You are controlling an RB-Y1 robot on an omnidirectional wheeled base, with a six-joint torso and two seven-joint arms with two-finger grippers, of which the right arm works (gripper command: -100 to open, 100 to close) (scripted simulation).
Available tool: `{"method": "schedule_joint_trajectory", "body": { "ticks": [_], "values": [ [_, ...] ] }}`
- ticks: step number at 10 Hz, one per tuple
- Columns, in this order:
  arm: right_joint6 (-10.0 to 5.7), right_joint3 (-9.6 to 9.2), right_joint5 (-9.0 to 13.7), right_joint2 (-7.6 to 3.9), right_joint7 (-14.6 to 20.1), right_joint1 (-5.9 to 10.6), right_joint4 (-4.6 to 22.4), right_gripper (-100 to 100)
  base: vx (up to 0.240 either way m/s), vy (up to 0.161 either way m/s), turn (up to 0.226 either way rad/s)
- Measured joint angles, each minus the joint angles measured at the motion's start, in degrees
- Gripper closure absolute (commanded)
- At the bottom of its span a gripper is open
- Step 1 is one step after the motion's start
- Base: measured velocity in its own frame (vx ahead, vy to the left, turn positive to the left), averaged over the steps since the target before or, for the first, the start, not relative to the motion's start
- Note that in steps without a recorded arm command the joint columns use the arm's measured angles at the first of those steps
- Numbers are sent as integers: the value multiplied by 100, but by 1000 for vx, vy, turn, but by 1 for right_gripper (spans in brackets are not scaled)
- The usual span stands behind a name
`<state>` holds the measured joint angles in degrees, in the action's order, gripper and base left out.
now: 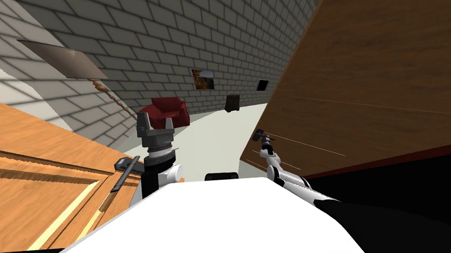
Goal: Push the door open
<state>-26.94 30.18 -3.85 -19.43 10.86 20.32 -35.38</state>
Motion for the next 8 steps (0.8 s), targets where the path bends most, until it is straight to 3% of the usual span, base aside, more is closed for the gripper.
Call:
{"method": "schedule_joint_trajectory", "body": {
  "ticks": [1,2,4,6,8],
  "values": [
    [-39,53,19,-25,-22,-23,37,100,195,58,-88],
    [0,116,40,7,-51,-109,-108,100,197,47,-66],
    [-102,225,84,-134,-77,-16,169,100,175,49,-56],
    [11,312,111,-70,-124,-151,-116,100,181,20,-50],
    [25,387,136,-118,-159,-155,-71,100,115,24,-33]
  ]
}}
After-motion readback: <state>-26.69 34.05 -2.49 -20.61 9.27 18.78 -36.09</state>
